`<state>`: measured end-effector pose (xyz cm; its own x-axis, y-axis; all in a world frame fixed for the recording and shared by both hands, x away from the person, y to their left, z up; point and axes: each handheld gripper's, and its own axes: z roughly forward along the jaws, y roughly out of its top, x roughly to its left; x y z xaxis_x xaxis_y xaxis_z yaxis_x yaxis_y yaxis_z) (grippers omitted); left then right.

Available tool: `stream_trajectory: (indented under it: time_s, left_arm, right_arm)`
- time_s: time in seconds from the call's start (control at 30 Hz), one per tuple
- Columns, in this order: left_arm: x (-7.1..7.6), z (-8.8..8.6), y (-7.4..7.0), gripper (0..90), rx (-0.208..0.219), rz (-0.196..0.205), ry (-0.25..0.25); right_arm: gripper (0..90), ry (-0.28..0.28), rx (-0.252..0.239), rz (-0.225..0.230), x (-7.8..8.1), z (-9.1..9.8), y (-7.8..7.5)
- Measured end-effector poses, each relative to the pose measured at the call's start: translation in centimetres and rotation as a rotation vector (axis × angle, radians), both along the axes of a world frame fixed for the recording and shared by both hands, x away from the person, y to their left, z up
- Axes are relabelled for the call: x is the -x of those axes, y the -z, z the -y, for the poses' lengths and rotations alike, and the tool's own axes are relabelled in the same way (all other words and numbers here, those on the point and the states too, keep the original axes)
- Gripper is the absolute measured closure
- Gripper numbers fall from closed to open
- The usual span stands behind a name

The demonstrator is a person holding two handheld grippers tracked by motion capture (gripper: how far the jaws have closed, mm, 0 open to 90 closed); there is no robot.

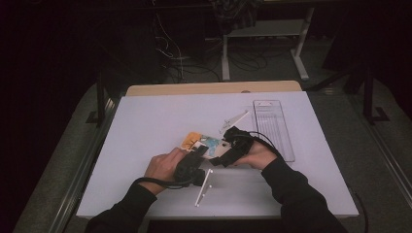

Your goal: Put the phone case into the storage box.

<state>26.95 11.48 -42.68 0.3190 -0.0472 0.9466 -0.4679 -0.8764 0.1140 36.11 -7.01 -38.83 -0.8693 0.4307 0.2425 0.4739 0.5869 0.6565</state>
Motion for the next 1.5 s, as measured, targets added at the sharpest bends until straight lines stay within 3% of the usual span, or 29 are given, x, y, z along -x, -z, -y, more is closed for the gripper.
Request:
stream_trajectory:
  time_s: [0.33, 0.63, 0.83, 1.07, 1.13, 1.3, 1.37, 1.47, 1.5]
  left_arm:
    - [0.1, 0.0, -0.3, 79.4, -0.018, 0.020, -0.001]
    - [-0.2, -0.3, -0.4, 79.8, -0.022, 0.005, -0.015]
    - [-0.5, -0.7, -0.4, 79.8, -0.028, -0.016, -0.040]
    - [-1.1, -1.3, -0.5, 79.8, -0.037, -0.040, -0.082]
    - [-1.3, -1.5, -0.6, 79.8, -0.029, -0.055, -0.094]
    - [-1.7, -2.1, -1.0, 79.8, -0.009, -0.085, -0.138]
    - [-1.9, -2.3, -1.1, 79.8, 0.034, -0.114, -0.145]
    - [-2.1, -2.6, -1.3, 79.8, 0.051, -0.131, -0.169]
    - [-2.3, -2.7, -1.4, 79.7, 0.063, -0.154, -0.174]
  right_arm:
    - [7.4, 0.002, -0.026, -0.020, -0.2, 0.2, 0.0]
    - [1.6, -0.002, -0.048, 0.007, 0.1, 0.3, -0.4]
    - [1.1, 0.004, -0.061, 0.041, -0.2, 0.9, -0.7]
    - [1.1, 0.018, -0.083, 0.046, 0.0, 1.5, -1.3]
    - [1.1, 0.018, -0.075, 0.063, -0.1, 1.6, -1.3]
    - [1.1, 0.033, -0.074, 0.054, 0.1, 1.9, -1.4]
    - [1.1, 0.040, -0.067, 0.054, 0.1, 2.1, -1.4]
    - [1.1, 0.043, -0.062, 0.057, 0.2, 2.3, -1.3]
    - [1.1, 0.045, -0.061, 0.055, 0.2, 2.3, -1.3]
